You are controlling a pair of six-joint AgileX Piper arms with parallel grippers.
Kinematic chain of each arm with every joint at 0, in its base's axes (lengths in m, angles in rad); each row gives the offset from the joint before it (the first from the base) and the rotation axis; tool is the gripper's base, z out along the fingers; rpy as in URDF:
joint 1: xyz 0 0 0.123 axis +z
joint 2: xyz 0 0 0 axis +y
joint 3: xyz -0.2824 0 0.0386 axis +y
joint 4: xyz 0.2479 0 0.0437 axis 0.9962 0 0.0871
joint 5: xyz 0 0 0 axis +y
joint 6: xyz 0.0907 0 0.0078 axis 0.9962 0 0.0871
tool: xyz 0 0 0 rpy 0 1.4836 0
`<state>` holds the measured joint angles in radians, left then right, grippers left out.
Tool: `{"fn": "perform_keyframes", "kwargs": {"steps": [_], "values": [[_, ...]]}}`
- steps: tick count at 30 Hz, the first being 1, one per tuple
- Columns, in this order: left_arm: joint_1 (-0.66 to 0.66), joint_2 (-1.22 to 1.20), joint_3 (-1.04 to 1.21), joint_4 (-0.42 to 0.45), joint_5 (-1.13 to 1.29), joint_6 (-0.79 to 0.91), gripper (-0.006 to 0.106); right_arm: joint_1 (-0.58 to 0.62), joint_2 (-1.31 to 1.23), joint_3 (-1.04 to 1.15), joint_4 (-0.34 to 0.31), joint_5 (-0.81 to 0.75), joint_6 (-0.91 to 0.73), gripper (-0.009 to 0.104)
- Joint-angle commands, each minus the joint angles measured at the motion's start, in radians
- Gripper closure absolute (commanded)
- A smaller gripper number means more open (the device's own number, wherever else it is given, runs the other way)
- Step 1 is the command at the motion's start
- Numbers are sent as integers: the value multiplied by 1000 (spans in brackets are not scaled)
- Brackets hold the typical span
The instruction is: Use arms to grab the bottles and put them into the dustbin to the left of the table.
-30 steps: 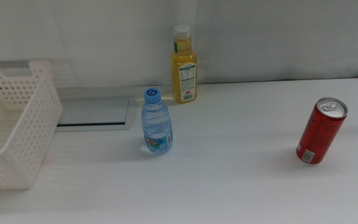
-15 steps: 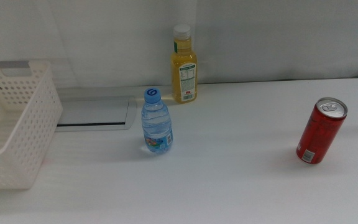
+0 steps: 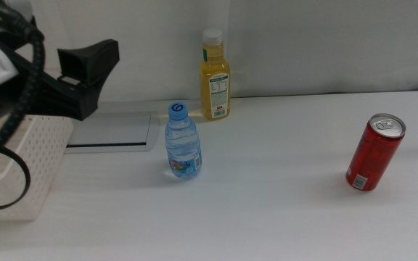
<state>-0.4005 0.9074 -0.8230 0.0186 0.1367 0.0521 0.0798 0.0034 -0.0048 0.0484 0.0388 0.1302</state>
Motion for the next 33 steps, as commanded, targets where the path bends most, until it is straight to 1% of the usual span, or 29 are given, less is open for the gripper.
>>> {"fn": "perform_keyframes", "kwargs": {"steps": [1, 5, 11, 12, 14, 21, 28, 33], "values": [[-12, 7, 26, 0, -51, -5, 9, -7, -32, 41, -12, -8, -7, -8], [-12, 9, 128, 0, -157, -40, 9, -7, -32, 41, -12, -8, -7, -8], [-12, 26, 412, 0, -497, -84, 9, -7, -32, 41, -12, -8, -7, -8], [-12, 50, 484, 0, -588, -88, 9, -7, -32, 41, -12, -8, -7, -8], [-12, 84, 527, 0, -654, -110, 9, -7, -32, 41, -12, -8, -7, -8], [-12, 267, 557, 0, -824, -124, 9, -7, -32, 41, -12, -8, -7, -8], [-12, 533, 555, 1, -1023, -131, 9, -7, -32, 41, -12, -8, -7, -8], [-12, 746, 551, 1, -1234, -131, 9, -7, -32, 41, -12, -8, -7, -8]]}}
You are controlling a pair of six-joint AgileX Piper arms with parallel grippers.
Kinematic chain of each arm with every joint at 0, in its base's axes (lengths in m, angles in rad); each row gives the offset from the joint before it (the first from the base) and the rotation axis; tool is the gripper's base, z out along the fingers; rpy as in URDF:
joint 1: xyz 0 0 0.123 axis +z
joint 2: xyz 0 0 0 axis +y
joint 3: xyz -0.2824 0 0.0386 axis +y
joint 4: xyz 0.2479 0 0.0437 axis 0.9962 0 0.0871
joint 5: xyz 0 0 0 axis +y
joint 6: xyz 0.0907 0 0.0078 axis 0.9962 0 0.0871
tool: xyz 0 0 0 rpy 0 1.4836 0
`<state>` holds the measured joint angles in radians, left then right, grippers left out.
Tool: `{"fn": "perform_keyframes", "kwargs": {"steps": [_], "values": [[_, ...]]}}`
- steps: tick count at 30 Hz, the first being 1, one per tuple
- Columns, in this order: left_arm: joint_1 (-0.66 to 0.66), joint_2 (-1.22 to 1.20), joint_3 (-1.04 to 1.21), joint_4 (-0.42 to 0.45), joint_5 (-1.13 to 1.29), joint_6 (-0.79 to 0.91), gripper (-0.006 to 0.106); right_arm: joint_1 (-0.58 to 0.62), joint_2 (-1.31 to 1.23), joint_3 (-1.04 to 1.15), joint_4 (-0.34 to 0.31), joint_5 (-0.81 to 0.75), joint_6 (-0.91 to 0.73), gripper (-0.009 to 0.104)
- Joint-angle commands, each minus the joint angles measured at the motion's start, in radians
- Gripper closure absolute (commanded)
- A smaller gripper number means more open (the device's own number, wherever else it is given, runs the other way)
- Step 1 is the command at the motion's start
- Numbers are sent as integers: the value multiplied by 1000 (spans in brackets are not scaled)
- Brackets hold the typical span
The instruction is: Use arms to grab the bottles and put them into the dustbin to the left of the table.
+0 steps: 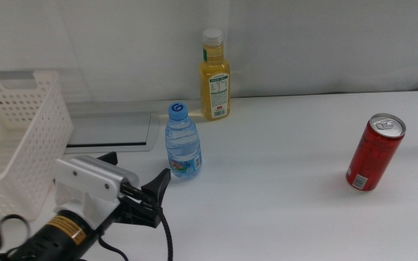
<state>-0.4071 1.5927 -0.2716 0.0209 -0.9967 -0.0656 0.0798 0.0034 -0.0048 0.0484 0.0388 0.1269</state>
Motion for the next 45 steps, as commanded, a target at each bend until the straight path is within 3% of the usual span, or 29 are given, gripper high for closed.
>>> {"fn": "perform_keyframes", "kwargs": {"steps": [1, 11, 26, 35, 38, 40, 43, 44, 45], "values": [[-6, 92, -6, -1, -140, -14, 9, -7, -32, 41, -12, -8, -4, -8], [-6, 339, -234, 1, -164, -32, 11, -7, -32, 41, -12, -8, -4, -8], [-6, 469, -502, 1, 111, -86, 12, -7, -32, 41, -12, -8, -4, -8], [-6, 511, -527, 1, 111, -86, 14, -7, -32, 41, -12, -8, -4, -8], [-6, 522, -527, 1, 111, -86, 29, -7, -32, 41, -12, -8, -4, -8], [-6, 525, -527, -1, 111, -86, 52, -7, -32, 41, -12, -8, -4, -8], [-6, 525, -528, -1, 111, -86, 95, -7, -32, 41, -12, -8, -4, -8], [-6, 525, -536, -1, 113, -73, 103, -7, -32, 41, -12, -8, -4, -8], [-6, 525, -541, -1, 119, -73, 103, -7, -32, 41, -12, -8, -4, -8]]}}
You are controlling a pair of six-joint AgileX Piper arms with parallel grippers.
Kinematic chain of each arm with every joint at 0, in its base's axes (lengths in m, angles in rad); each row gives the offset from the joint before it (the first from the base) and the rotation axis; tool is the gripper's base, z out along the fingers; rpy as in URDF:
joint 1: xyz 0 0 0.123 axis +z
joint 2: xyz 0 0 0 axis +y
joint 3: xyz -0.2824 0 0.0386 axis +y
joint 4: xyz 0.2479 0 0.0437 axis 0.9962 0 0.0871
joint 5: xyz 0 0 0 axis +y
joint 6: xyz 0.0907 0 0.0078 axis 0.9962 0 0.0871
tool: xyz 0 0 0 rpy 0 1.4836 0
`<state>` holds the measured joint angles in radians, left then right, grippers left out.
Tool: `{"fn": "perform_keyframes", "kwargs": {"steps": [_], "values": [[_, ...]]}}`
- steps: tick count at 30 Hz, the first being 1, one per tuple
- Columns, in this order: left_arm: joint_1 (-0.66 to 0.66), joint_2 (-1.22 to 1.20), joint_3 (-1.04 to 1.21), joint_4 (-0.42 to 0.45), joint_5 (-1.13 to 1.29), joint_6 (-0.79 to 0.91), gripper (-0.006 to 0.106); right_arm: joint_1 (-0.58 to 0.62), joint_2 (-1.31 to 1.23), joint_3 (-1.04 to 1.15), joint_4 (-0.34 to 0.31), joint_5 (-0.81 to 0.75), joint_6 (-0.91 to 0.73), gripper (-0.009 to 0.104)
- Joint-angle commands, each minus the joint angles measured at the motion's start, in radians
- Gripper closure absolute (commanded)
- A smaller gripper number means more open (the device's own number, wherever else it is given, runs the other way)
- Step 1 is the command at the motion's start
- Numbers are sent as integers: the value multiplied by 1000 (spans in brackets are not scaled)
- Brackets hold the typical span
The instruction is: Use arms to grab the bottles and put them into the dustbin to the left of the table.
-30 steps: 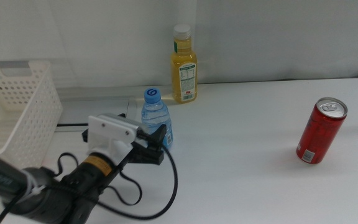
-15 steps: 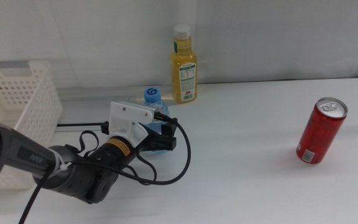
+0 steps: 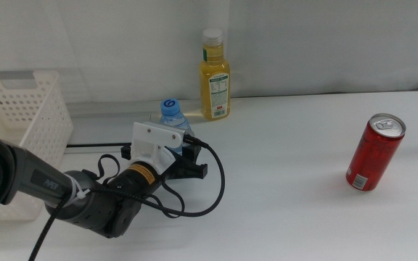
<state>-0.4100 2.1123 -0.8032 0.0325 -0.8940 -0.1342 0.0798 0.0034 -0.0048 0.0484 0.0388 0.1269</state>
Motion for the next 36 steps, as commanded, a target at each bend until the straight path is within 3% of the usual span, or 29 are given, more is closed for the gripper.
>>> {"fn": "perform_keyframes", "kwargs": {"steps": [1, 7, 16, 29, 36], "values": [[-1, 1, -14, -12, 21, -4, 103, -7, -32, 41, -12, -8, -4, -8], [1, -118, -53, -12, 134, 23, 103, -7, -32, 41, -12, -8, -4, -8], [69, -431, -228, -14, 590, 134, 103, -7, -32, 41, -12, -8, -4, -8], [352, -685, -569, -12, 1352, 149, 103, -7, -32, 41, -12, -8, -4, -8], [538, -685, -641, 64, 1586, 134, 103, -7, -32, 41, -12, -8, -4, -8]]}}
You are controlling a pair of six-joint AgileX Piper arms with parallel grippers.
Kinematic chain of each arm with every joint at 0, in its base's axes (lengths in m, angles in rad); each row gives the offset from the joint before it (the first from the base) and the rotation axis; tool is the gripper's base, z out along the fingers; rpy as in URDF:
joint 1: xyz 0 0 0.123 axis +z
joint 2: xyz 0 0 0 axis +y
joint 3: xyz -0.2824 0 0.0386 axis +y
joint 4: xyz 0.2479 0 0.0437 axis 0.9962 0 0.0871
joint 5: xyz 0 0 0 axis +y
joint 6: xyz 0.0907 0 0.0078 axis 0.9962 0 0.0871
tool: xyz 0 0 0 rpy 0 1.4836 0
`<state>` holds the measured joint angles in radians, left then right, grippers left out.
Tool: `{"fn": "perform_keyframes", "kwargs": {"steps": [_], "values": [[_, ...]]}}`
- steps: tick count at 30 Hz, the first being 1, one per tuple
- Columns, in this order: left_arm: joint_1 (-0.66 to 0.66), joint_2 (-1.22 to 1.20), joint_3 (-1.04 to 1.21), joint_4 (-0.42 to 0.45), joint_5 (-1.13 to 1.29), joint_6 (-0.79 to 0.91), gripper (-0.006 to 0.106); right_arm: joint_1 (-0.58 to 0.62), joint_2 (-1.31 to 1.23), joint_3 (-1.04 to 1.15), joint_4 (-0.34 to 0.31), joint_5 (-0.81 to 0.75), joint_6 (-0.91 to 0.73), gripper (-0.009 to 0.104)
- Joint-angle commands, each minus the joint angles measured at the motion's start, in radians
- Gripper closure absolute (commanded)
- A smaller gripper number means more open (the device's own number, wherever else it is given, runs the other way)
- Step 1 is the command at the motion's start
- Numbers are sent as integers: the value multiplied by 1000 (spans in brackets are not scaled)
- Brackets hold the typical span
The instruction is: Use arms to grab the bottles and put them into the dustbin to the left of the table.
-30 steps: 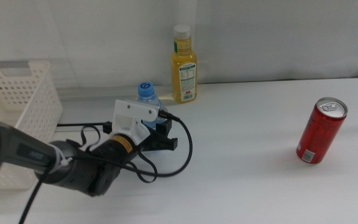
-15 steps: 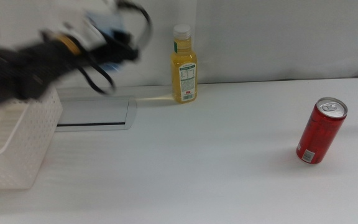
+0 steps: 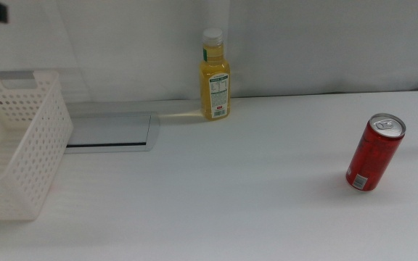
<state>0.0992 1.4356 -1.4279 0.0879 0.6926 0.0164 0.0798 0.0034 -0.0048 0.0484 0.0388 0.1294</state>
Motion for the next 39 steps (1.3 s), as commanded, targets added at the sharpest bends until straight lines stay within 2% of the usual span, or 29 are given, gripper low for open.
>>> {"fn": "perform_keyframes", "kwargs": {"steps": [1, 7, 23, 35, 37, 39], "values": [[47, -3, -16, 9, 15, -16, 103, -7, -32, 41, -12, -10, -6, -8], [108, 92, -14, 4, 65, -16, 103, -7, -32, 41, -12, -16, -6, -8], [111, 409, -14, -9, 34, -28, 103, -7, -32, 41, -12, -20, -6, -8], [111, 480, -14, -22, 20, -28, 103, -7, -32, 41, -12, -20, -6, -8], [111, 480, -14, -24, 13, -28, 103, -7, -32, 41, -12, -20, -6, -8], [111, 480, -14, -24, 8, -28, 96, -7, -32, 41, -12, -20, -6, -8]]}}
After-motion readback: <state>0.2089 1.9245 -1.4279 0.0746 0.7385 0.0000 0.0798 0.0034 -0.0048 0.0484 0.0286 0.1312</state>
